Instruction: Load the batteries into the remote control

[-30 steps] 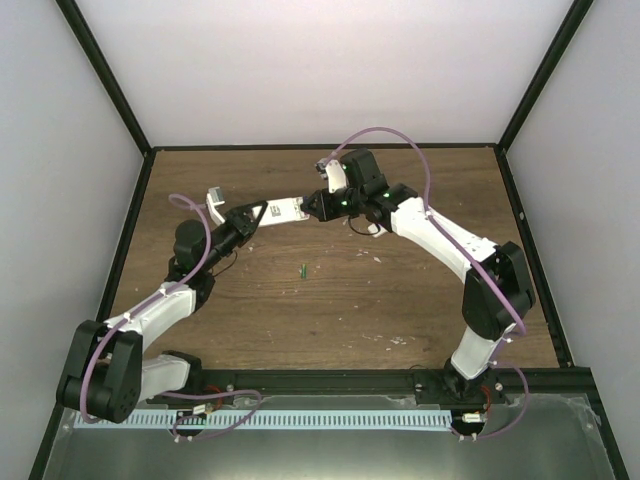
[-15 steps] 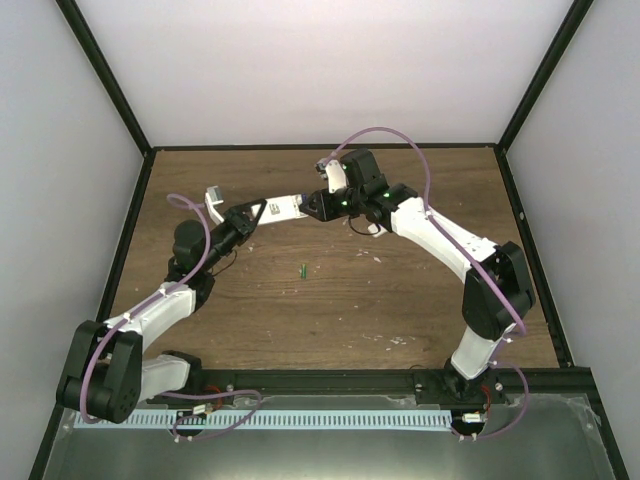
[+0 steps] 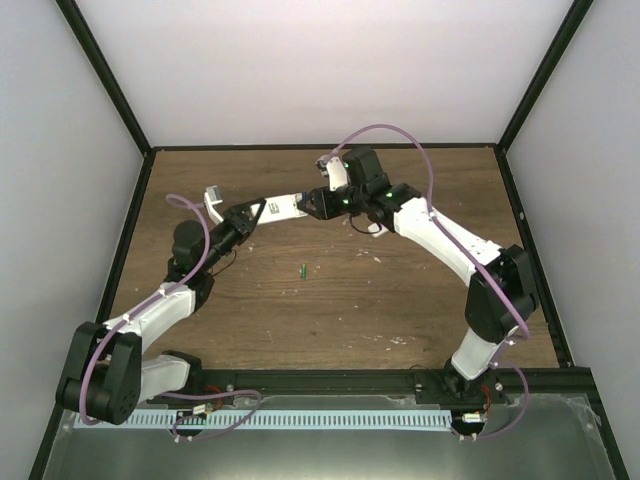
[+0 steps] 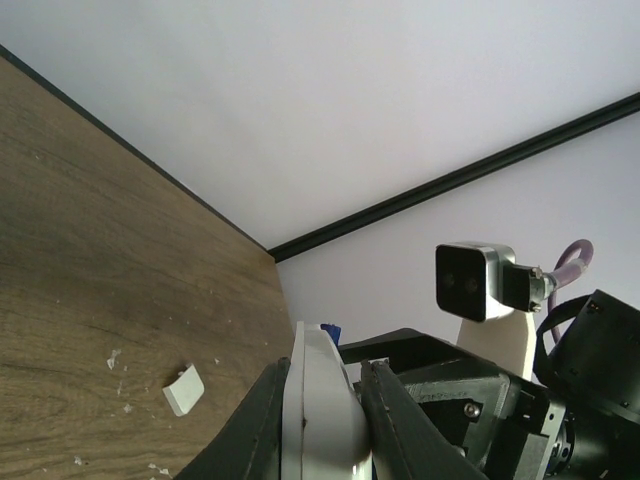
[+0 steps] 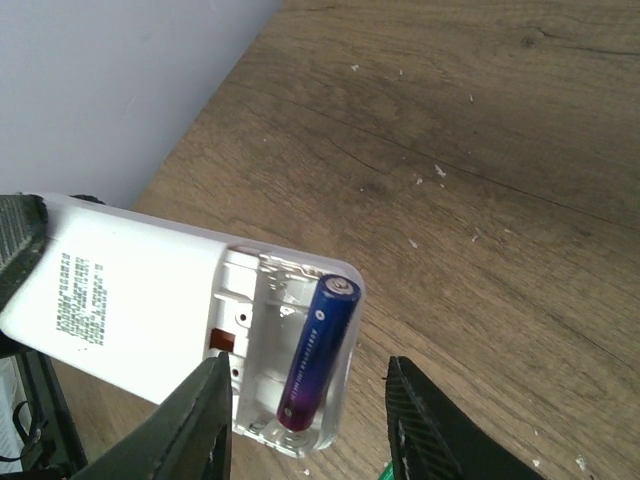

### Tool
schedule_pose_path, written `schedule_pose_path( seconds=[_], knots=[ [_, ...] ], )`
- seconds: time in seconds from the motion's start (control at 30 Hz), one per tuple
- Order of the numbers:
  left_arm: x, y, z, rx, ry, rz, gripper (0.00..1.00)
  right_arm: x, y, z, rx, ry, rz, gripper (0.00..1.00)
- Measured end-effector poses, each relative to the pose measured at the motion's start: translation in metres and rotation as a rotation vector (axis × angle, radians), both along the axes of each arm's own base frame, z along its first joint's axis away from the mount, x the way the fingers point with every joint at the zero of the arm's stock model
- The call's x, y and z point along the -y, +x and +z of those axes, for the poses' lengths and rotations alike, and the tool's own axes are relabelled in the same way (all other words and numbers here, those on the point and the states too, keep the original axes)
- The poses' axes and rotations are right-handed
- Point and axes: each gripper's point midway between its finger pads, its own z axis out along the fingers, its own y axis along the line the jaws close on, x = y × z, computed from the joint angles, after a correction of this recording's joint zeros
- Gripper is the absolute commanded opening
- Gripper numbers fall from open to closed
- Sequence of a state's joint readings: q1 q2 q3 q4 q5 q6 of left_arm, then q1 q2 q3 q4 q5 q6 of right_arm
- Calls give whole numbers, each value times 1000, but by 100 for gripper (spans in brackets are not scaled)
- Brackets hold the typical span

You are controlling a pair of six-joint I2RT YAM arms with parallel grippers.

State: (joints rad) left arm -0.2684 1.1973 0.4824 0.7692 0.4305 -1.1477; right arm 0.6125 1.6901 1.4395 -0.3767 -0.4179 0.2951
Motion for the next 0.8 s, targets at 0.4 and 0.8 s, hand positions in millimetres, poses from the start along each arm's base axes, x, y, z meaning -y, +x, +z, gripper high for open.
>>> schedule_pose_path(
  seconds=[0.4,0.8],
  knots=[
    [0,0,1,4,-1,0,0,-4,3,15,34,30,8,41],
    [0,-1,3,7,-2,0,0,-5,7,30,62,46,1,44]
  ],
)
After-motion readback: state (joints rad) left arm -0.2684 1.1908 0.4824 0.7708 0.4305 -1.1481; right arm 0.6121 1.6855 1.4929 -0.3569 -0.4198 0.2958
